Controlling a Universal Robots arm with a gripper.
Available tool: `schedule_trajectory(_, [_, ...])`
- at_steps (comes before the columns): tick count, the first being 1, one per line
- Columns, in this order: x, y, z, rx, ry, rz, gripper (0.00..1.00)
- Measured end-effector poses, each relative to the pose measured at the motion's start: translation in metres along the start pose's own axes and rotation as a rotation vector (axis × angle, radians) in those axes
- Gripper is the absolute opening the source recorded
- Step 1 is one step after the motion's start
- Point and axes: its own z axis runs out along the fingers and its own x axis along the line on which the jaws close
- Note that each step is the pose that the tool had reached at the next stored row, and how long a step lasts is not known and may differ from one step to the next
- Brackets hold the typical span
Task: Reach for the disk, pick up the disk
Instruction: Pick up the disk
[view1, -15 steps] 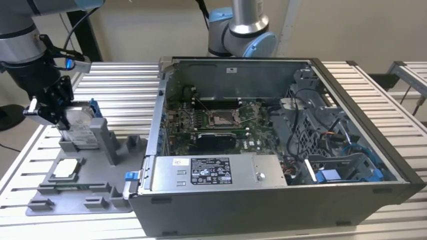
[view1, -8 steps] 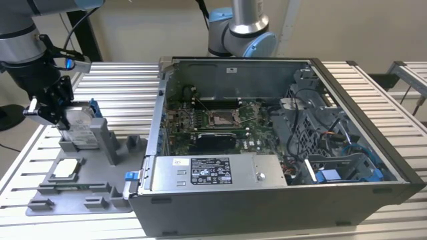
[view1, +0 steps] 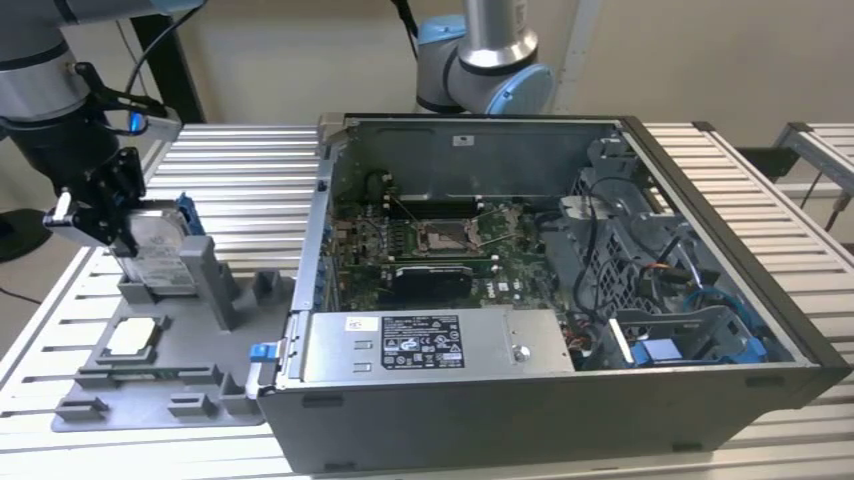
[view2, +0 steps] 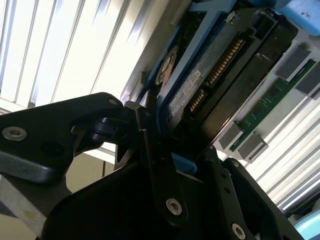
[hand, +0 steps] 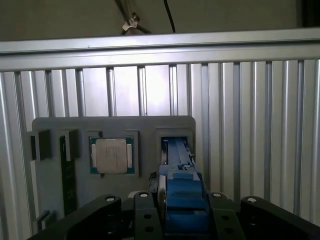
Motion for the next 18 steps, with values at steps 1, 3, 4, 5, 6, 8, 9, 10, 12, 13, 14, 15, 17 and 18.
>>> schedule_trajectory(1, [0.0000,0.0000,-0.0009,0.0000,0.0000,0.000,0.00])
schedule_trajectory(3, [0.0000,0.0000,-0.0027,0.0000,0.0000,0.000,0.00])
schedule_trajectory(4, [0.0000,-0.0001,-0.0036,0.0000,0.0000,0.000,0.00])
schedule_trajectory(5, [0.0000,-0.0001,-0.0043,0.0000,0.0000,0.000,0.00])
schedule_trajectory(6, [0.0000,-0.0001,-0.0051,0.0001,0.0000,0.000,0.00])
schedule_trajectory(8, [0.0001,-0.0001,-0.0068,0.0000,0.0002,0.000,0.00])
schedule_trajectory(9, [0.0001,-0.0002,-0.0077,0.0001,0.0002,0.000,0.00])
schedule_trajectory(10, [0.0001,-0.0002,-0.0088,0.0000,0.0002,0.000,0.00])
schedule_trajectory(12, [0.0001,-0.0002,-0.0109,0.0000,0.0003,0.000,0.00])
schedule_trajectory(13, [0.0001,-0.0003,-0.0121,0.0000,0.0003,0.000,0.00])
schedule_trajectory(14, [0.0001,-0.0003,-0.0132,0.0000,0.0005,0.000,0.00])
schedule_trajectory(15, [0.0001,-0.0003,-0.0143,0.0000,0.0005,0.000,0.00])
schedule_trajectory(17, [0.0002,-0.0003,-0.0159,0.0001,0.0007,0.000,0.00])
schedule_trajectory(18, [0.0002,-0.0004,-0.0169,0.0001,0.0008,0.000,0.00])
